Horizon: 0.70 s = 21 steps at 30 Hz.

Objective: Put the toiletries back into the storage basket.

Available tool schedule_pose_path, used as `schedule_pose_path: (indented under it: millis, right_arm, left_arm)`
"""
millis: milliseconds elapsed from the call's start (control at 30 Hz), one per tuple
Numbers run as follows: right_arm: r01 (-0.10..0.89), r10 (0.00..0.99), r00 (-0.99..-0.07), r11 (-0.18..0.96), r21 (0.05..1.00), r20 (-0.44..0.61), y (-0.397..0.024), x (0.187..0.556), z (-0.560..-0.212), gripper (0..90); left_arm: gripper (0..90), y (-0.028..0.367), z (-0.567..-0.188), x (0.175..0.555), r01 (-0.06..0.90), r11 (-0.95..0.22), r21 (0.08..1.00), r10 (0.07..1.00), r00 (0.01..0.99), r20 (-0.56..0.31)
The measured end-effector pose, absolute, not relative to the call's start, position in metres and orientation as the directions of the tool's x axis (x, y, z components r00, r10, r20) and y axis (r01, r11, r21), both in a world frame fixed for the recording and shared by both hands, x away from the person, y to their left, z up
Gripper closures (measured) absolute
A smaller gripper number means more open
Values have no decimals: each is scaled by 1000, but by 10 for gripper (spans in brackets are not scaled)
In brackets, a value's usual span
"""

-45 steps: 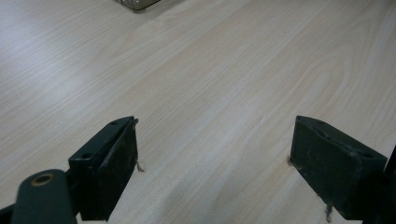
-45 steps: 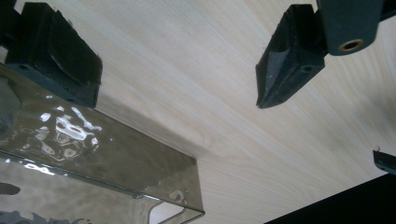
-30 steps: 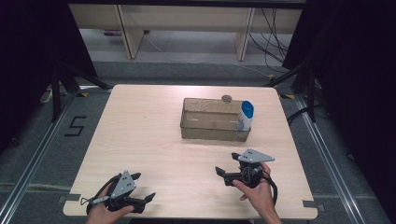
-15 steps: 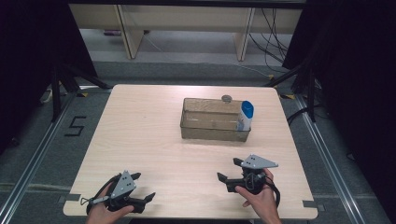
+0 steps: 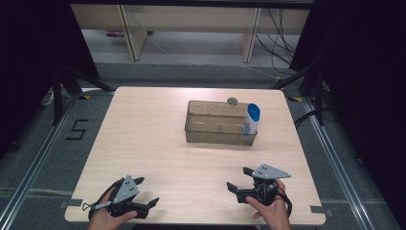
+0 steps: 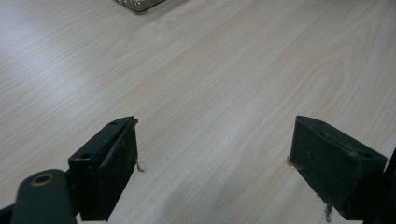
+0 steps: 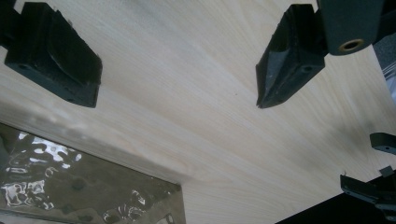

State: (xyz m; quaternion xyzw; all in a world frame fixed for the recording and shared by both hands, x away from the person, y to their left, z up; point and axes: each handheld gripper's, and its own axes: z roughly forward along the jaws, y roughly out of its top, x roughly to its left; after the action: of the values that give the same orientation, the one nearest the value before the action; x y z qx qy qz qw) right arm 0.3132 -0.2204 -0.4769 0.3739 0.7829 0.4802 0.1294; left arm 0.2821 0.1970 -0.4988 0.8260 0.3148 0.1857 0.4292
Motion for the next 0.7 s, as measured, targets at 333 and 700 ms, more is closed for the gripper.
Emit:
schedule_pose_path:
  millis: [333, 700]
  right_arm:
    - [469, 727, -667, 238, 850, 164, -229, 305, -479, 157]
    - [483, 739, -649, 218, 848, 180, -239, 294, -480, 157]
  left_arm:
    - [148, 198, -498, 282, 350, -446, 823, 675, 736, 52]
    - [148, 198, -498, 283, 352, -447, 823, 667, 744, 45]
